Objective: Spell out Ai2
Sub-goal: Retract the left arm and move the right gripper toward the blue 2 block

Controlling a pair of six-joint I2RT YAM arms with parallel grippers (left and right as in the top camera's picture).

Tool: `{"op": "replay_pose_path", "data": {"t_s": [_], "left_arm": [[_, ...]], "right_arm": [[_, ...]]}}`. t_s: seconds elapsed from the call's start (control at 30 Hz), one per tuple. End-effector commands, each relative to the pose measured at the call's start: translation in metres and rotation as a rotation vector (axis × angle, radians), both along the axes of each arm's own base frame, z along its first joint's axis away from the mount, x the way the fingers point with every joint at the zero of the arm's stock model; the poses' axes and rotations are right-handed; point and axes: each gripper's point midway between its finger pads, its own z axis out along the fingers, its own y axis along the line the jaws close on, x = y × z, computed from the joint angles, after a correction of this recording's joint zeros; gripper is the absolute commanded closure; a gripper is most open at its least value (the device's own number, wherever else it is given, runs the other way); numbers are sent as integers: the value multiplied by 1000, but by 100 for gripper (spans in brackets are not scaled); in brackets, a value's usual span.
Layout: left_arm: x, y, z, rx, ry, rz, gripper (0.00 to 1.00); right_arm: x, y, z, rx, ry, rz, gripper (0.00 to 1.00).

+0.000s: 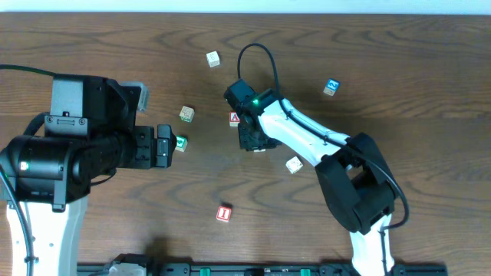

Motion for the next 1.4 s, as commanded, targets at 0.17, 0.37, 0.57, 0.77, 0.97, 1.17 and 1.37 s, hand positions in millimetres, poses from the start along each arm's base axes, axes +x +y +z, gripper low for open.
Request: {"op": "replay_pose_path", "data": {"t_s": [0.17, 0.37, 0.57, 0.77, 0.97, 1.17, 1.37], "left_arm": [[-1, 4, -3, 22, 11, -2, 5], [-3, 4, -4, 23, 22, -3, 5], [-3, 4, -4, 22, 21, -2, 5], [-3, 4, -4, 23, 22, -2, 5], [-2, 4, -4, 22, 18, -3, 5], [1, 4, -2, 20, 0, -2, 5], [3, 4, -1, 19, -7, -2, 5]], "right_arm": [[11, -46, 1, -128, -7, -114, 72], [26, -101, -5, -122, 41, -265, 73], [32, -156, -13, -134, 75, -401, 76], [23, -205, -25, -171, 114, -513, 73], [19, -224, -32, -125, 147, -534, 66], [35, -218, -14, -72, 68, -497, 31], [64, -201, 34, 51, -86, -323, 21]]}}
